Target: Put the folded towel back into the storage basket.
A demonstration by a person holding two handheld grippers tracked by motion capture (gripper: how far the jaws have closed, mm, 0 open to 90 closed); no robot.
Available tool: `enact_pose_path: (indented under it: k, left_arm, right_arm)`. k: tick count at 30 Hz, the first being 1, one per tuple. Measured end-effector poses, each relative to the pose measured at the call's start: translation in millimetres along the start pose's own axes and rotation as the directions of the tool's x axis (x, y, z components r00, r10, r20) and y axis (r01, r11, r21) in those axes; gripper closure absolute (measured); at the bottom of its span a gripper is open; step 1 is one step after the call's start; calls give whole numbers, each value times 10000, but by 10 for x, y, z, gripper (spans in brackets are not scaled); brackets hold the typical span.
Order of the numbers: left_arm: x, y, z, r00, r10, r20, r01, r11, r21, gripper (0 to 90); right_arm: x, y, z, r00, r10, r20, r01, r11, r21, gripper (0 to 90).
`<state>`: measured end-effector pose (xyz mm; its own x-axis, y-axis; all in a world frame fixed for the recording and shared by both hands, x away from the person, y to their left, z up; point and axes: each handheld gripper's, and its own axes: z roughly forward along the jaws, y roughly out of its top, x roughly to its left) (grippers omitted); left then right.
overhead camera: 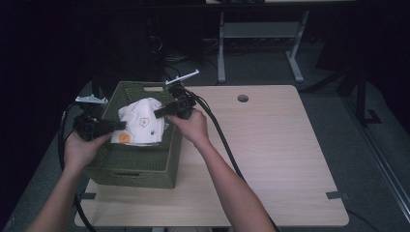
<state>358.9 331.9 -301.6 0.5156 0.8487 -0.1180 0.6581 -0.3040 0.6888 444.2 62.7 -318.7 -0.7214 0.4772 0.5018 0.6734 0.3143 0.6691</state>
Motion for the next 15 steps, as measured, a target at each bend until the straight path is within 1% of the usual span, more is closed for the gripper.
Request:
enact_pose_path:
  k: [15]
  left_arm:
    - [46, -28, 63, 10000, -39, -87, 41, 9998, 181, 818]
  right_arm:
    - [-36, -44, 83, 9999, 114, -1, -114, 9999, 21, 843]
